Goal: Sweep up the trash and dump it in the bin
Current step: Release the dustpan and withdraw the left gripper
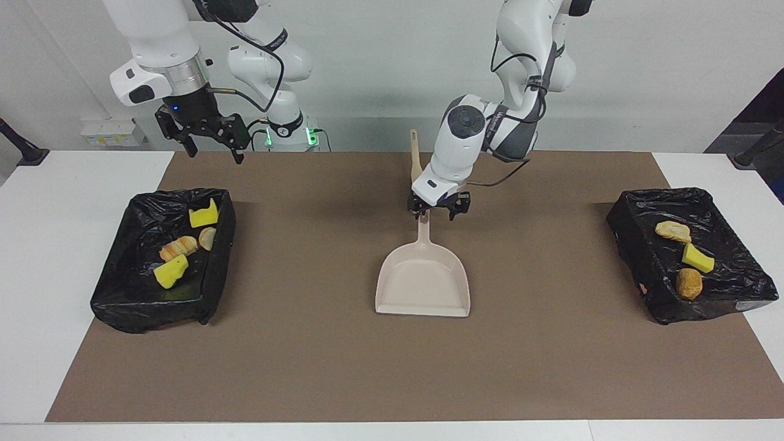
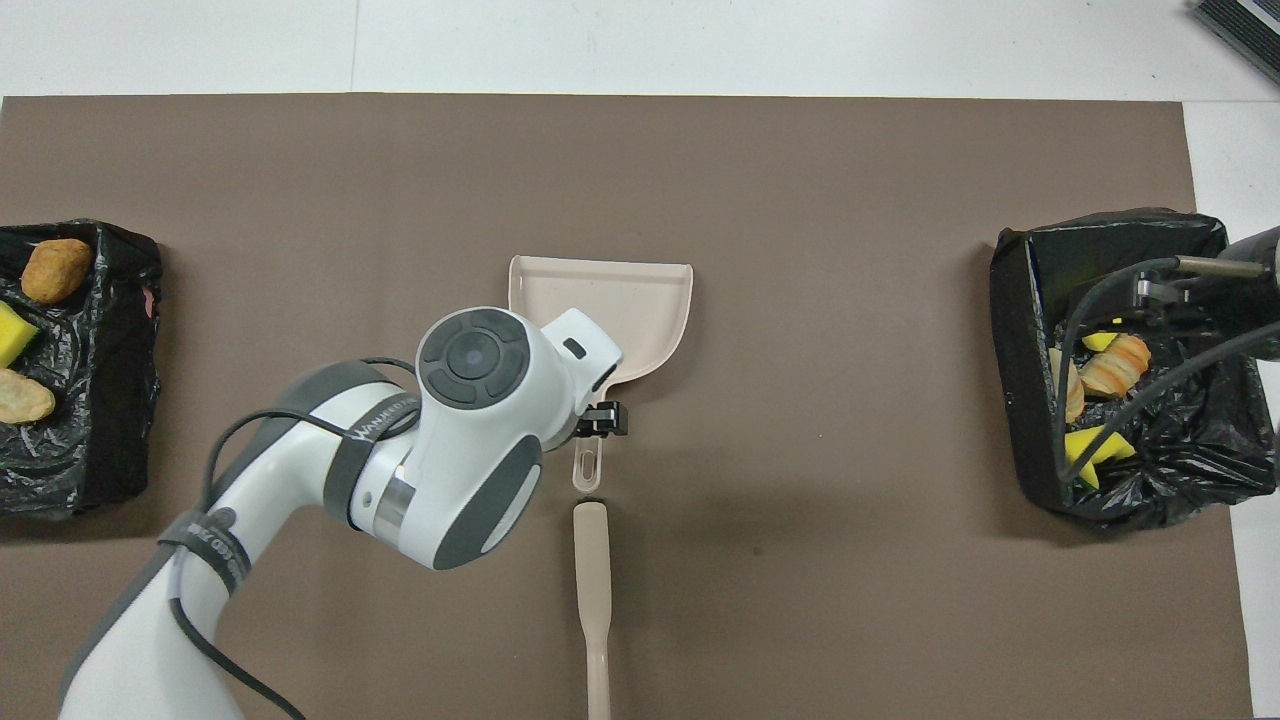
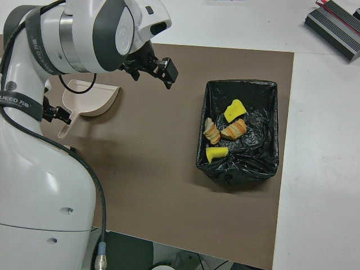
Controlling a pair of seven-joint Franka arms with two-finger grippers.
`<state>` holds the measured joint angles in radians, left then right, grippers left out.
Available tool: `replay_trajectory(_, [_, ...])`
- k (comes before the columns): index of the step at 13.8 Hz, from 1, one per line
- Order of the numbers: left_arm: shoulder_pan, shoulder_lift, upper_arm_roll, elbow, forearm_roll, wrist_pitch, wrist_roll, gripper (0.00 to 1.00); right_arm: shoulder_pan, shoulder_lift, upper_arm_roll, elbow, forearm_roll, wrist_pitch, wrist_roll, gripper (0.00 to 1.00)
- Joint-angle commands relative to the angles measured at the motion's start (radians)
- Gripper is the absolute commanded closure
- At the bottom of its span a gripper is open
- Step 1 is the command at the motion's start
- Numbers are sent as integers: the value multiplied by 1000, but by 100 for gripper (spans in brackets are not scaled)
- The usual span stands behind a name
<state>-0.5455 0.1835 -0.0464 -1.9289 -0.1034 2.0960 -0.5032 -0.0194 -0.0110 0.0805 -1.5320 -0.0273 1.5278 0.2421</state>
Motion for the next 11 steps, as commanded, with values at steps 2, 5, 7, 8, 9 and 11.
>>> replay_trajectory(2, [107, -76, -6, 30, 47, -86, 26, 0, -7, 6, -2, 13, 15, 2, -12, 0])
replay_trajectory(5, [223, -142, -4, 41, 48, -204, 199, 0, -10, 3, -2, 9, 15, 2, -17, 0])
replay_trajectory(7, [306, -179, -4, 42, 50, -270, 314, 0, -8, 3, 2, 9, 13, 5, -12, 0])
replay_trajectory(8, [341, -194, -4, 53, 60, -293, 345, 0, -7, 3, 2, 7, 15, 5, -12, 0])
replay_trajectory(9, [376, -200, -4, 71, 80, -325, 380, 0, -8, 3, 2, 7, 15, 3, -15, 0])
replay_trajectory(11, [410, -202, -4, 138, 108, -404, 425, 0, -7, 2, 1, 6, 15, 5, -12, 0])
